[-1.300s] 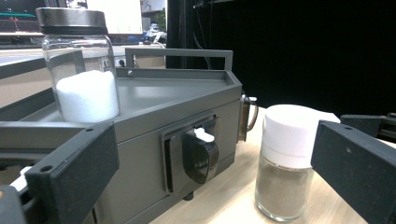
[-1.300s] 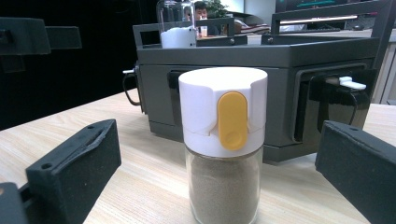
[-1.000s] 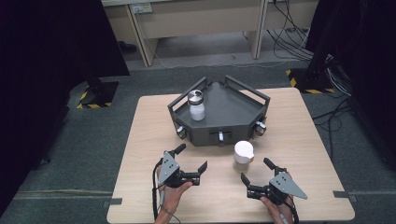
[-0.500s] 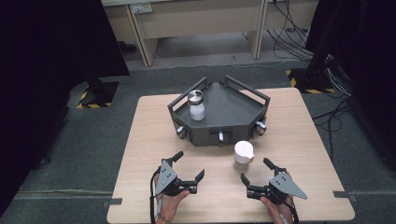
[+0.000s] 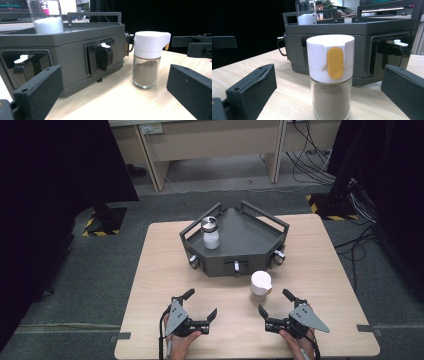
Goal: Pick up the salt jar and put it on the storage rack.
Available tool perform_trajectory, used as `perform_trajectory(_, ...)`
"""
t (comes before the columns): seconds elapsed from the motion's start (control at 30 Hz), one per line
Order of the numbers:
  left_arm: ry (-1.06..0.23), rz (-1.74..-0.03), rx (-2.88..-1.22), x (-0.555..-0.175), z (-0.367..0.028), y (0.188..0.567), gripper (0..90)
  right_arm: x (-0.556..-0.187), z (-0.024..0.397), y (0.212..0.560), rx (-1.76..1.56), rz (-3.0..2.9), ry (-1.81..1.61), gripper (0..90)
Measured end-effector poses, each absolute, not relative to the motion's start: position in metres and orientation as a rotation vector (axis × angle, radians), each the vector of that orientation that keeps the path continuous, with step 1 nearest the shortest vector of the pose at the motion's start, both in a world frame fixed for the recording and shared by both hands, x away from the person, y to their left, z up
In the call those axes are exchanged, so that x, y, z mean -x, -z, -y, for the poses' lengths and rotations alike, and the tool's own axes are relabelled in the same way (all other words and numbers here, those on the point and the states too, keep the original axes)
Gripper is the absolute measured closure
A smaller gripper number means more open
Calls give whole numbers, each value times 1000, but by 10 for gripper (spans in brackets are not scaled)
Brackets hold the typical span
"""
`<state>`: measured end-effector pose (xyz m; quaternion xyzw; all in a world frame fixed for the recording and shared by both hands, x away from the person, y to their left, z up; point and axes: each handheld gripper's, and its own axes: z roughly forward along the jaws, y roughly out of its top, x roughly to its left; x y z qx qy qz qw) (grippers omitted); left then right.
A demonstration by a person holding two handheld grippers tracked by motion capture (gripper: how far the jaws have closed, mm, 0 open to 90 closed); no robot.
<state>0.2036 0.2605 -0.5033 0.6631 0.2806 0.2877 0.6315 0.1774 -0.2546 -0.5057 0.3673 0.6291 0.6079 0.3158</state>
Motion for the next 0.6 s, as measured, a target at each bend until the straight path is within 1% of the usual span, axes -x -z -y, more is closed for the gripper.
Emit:
perform_trajectory(0.27,-661,-643,-1524,-200,-261,515,3,-177,254,506,-966,-1655,-1599,3)
perform_trajectory(0.6,-657,-637,-1531,-200,-260,518,3,-177,254,506,-967,-1659,-1597,3)
